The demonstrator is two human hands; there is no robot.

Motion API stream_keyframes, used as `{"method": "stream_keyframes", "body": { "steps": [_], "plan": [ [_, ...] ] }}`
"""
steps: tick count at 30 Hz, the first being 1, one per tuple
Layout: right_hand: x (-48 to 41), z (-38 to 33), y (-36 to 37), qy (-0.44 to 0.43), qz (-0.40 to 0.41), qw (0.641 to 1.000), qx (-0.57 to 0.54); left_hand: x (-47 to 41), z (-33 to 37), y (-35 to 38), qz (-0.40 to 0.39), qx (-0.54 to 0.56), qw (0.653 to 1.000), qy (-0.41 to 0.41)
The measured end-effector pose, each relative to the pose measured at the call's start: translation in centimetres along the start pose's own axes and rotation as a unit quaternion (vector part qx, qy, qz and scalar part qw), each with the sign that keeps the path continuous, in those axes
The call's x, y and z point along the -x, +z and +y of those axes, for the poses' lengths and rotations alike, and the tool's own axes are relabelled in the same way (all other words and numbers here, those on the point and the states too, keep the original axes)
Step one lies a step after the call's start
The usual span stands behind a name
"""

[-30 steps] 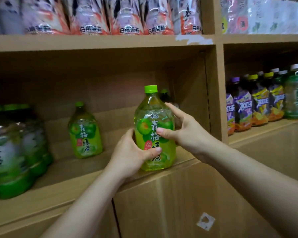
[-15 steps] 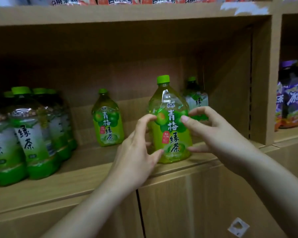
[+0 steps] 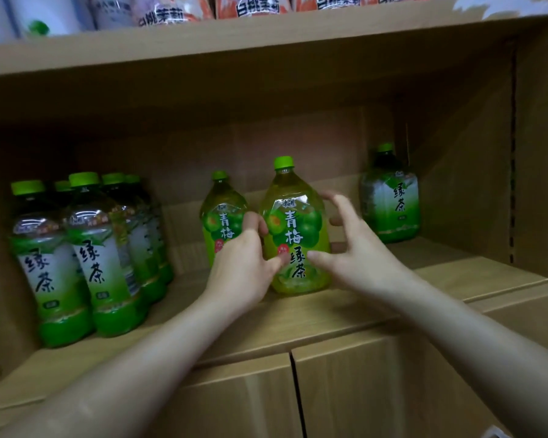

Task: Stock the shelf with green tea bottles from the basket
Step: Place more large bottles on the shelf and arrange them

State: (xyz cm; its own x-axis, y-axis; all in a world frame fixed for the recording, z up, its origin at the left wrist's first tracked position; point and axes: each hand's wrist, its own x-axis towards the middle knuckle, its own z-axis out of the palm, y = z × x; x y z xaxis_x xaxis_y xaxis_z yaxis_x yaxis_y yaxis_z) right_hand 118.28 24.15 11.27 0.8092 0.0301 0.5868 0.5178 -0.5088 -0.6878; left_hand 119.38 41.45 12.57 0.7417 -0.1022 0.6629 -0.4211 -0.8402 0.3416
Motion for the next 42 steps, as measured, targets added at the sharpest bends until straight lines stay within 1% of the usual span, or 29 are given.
{"method": "stream_keyframes", "body": {
  "steps": [2, 5, 6, 8, 10, 12, 14, 15, 21, 26, 31, 36, 38, 40, 42],
  "plan": [
    [-0.7, -0.2, 1.1, -0.026, -0.045, 0.998, 0.037, -0.7, -0.9, 0.3, -0.017, -0.007, 1.0, 0.005],
    [-2.2, -0.2, 2.5, -0.004, -0.093, 0.991, 0.101, -2.0, -2.7, 0.4, -0.047, 0.016, 0.999, 0.013],
    [-2.7, -0.2, 3.0, 0.01, -0.106, 0.986, 0.127, -2.5, -3.4, 0.1, -0.043, 0.002, 0.999, 0.005],
    [-3.6, -0.2, 4.0, 0.032, -0.122, 0.981, 0.15, -3.7, -4.8, -0.6, 0.002, -0.05, 0.998, -0.047],
    [-4.6, -0.1, 4.6, 0.057, -0.109, 0.984, 0.125, -4.3, -5.7, -1.1, 0.027, -0.046, 0.992, -0.11],
    [-5.5, -0.3, 5.0, 0.078, -0.092, 0.988, 0.091, -4.5, -6.6, -0.7, -0.004, -0.024, 0.991, -0.13],
    [-6.4, -0.2, 5.2, 0.095, -0.089, 0.989, 0.074, -4.6, -7.1, 0.0, -0.043, -0.021, 0.991, -0.124],
    [-6.7, 0.0, 5.3, 0.107, -0.087, 0.989, 0.058, -4.6, -7.2, 0.3, -0.046, -0.021, 0.991, -0.121],
    [-8.4, 1.2, 5.6, 0.146, -0.107, 0.983, -0.018, -4.5, -7.9, 0.7, -0.031, -0.042, 0.995, -0.08],
    [-8.4, 1.4, 6.0, 0.162, -0.079, 0.982, -0.055, -4.3, -7.6, 0.7, -0.026, -0.028, 0.995, -0.093],
    [-8.5, 0.2, 6.9, 0.156, -0.104, 0.981, -0.057, -4.6, -8.4, 0.0, -0.014, -0.006, 0.991, -0.132],
    [-8.6, -0.4, 8.5, 0.125, -0.137, 0.981, -0.064, -4.4, -9.4, -1.0, -0.014, -0.06, 0.984, -0.166],
    [-8.5, -0.5, 8.5, 0.118, -0.144, 0.981, -0.062, -4.2, -9.3, -1.1, -0.017, -0.073, 0.983, -0.167],
    [-8.3, -0.4, 8.7, 0.118, -0.139, 0.981, -0.061, -3.9, -9.2, -1.1, -0.031, -0.084, 0.983, -0.161],
    [-8.2, -0.5, 8.7, 0.104, -0.119, 0.986, -0.048, -3.8, -9.1, -1.1, -0.045, -0.124, 0.979, -0.158]
  ]
}}
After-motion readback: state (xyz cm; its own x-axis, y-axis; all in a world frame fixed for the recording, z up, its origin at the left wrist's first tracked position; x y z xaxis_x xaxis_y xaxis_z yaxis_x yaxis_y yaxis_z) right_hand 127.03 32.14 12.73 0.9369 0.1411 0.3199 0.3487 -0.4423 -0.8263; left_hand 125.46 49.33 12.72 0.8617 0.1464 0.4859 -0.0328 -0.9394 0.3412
